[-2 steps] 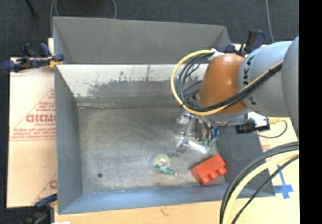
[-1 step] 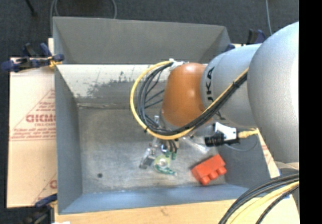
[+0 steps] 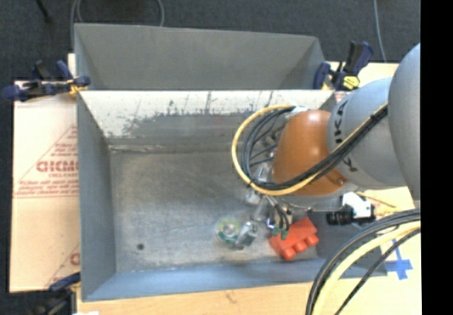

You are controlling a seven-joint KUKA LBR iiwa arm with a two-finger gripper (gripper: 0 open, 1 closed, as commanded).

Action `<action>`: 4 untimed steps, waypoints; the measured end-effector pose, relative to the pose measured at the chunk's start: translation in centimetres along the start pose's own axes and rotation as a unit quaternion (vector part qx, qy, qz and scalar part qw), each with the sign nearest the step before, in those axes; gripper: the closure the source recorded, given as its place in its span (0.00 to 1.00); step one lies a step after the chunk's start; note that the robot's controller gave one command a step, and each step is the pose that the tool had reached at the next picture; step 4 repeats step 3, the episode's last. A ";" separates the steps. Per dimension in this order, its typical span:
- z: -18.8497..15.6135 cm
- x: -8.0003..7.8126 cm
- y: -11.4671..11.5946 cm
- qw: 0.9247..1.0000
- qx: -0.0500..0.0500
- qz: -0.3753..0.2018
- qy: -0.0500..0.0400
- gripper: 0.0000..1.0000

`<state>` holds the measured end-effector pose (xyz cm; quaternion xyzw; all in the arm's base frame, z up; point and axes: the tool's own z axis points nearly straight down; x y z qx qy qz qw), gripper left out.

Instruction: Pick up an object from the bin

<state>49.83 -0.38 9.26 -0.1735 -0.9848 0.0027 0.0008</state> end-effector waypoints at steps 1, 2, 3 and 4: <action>-0.4 -1.4 -11.0 1.000 -0.001 -0.002 -0.001 0.00; -0.5 -1.3 -10.1 1.000 -0.006 -0.008 -0.002 1.00; -10.8 -3.1 -10.2 1.000 -0.004 -0.011 -0.006 1.00; -10.8 -3.1 -10.2 1.000 -0.004 -0.011 -0.006 1.00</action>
Offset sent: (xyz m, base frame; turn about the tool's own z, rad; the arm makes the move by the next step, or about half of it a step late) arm -0.0239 -0.1022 0.0041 -0.0130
